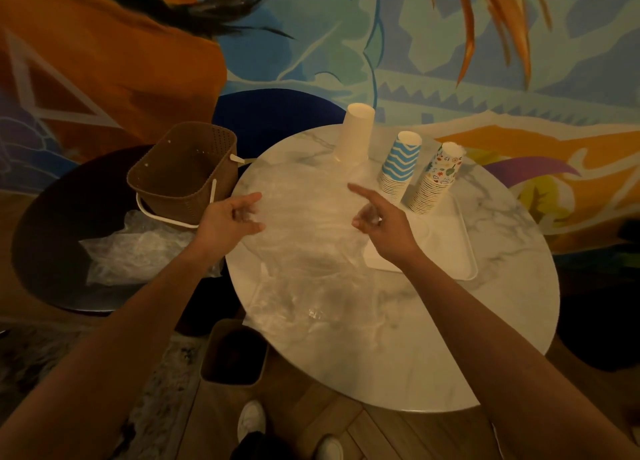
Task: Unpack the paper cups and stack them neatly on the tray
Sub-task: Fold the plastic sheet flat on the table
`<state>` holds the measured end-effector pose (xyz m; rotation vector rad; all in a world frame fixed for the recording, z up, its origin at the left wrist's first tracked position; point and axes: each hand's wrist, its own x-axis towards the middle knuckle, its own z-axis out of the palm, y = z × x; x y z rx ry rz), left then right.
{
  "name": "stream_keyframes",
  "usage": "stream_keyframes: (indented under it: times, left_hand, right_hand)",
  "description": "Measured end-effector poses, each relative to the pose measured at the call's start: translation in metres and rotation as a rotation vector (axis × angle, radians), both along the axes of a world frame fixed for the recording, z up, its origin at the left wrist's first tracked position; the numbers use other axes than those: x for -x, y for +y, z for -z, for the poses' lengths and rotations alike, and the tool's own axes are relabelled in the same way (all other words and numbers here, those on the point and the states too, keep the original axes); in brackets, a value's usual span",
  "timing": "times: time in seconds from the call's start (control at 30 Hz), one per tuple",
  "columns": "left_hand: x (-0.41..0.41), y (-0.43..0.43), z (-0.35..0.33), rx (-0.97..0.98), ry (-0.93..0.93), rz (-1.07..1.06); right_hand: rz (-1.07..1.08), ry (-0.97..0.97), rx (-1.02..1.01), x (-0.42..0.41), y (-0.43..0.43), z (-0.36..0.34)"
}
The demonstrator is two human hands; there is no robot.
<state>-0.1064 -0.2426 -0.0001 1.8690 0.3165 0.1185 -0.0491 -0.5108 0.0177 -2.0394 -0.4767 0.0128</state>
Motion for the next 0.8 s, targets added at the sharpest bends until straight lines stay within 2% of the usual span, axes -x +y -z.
stream_keyframes:
  times: [0.1, 0.17, 0.23, 0.3, 0.37, 0.53, 0.63, 0.7, 0.8]
  left_hand:
    - [0.0, 0.001, -0.002, -0.188, 0.031, 0.027]
    - [0.002, -0.003, -0.004, -0.255, 0.043, 0.018]
    - [0.002, -0.008, -0.005, -0.262, 0.038, 0.01]
    - [0.002, -0.012, -0.006, -0.251, 0.027, 0.011]
    - [0.002, -0.015, -0.005, -0.234, 0.021, 0.018]
    - [0.005, -0.014, -0.011, -0.427, 0.031, 0.021]
    - [0.006, -0.011, -0.013, -0.534, 0.043, 0.006]
    - [0.007, -0.01, -0.012, -0.444, 0.042, -0.03]
    - [0.009, -0.017, -0.013, -0.025, 0.007, -0.128]
  right_hand:
    - [0.095, -0.079, 0.199, -0.004, -0.008, 0.006]
    - [0.174, -0.075, 0.264, -0.004, -0.01, 0.007]
    - [0.157, -0.024, 0.181, 0.001, -0.009, 0.004]
    - [0.049, 0.073, 0.067, 0.006, -0.006, 0.002]
    - [-0.001, 0.114, 0.076, 0.009, -0.004, 0.003]
    - [0.175, -0.126, 0.36, -0.002, -0.007, 0.011]
    - [0.225, -0.182, 0.435, -0.006, -0.014, 0.015]
    - [0.297, -0.147, 0.321, -0.006, -0.015, 0.015]
    - [0.393, 0.058, -0.059, -0.004, -0.009, 0.012]
